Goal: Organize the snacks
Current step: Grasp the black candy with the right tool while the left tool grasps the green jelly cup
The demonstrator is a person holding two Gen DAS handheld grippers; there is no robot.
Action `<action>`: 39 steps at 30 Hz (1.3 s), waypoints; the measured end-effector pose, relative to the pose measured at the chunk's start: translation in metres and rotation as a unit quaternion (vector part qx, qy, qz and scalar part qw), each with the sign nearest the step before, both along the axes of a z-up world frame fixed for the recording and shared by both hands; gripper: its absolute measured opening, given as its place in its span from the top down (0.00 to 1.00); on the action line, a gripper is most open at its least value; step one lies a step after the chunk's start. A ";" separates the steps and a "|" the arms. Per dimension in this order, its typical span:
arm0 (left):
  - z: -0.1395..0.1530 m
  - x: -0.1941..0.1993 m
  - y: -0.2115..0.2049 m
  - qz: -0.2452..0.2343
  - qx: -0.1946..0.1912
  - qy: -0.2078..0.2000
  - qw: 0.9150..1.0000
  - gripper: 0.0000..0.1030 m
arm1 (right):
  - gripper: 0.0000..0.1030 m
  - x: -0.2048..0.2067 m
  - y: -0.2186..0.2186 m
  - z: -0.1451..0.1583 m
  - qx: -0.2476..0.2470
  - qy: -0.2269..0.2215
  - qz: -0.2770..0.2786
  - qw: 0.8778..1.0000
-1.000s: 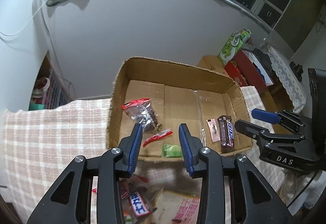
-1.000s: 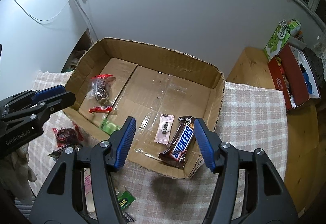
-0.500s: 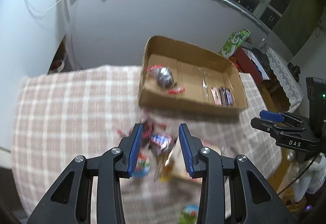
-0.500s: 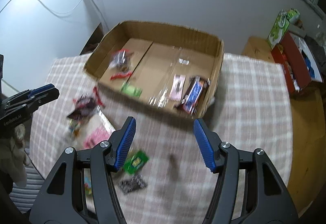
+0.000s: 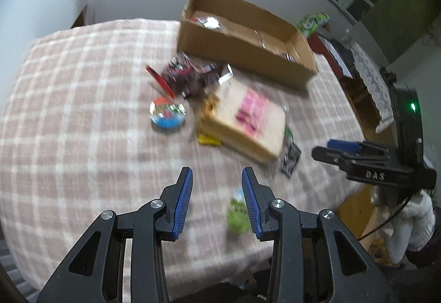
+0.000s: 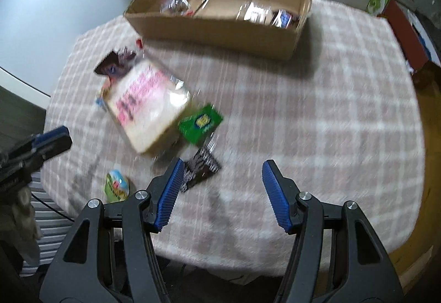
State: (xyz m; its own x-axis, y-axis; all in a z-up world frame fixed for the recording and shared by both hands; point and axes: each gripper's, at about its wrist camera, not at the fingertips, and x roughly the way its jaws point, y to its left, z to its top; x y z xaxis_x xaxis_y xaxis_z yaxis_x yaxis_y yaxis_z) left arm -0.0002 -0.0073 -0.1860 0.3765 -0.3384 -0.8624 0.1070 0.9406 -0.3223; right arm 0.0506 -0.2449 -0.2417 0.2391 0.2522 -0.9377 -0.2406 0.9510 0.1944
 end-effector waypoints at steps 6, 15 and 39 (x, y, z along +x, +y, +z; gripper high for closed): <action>-0.004 -0.014 -0.017 -0.035 0.015 -0.005 0.999 0.53 | 0.40 -0.006 0.007 -0.016 0.000 0.020 -0.010 1.000; -0.019 -0.023 -0.020 -0.041 0.020 0.002 0.999 0.53 | 0.40 0.007 0.016 -0.028 -0.009 0.033 -0.044 0.998; -0.038 -0.017 -0.052 -0.080 0.054 0.001 0.995 0.53 | 0.52 0.002 0.017 -0.038 -0.049 0.036 -0.001 0.998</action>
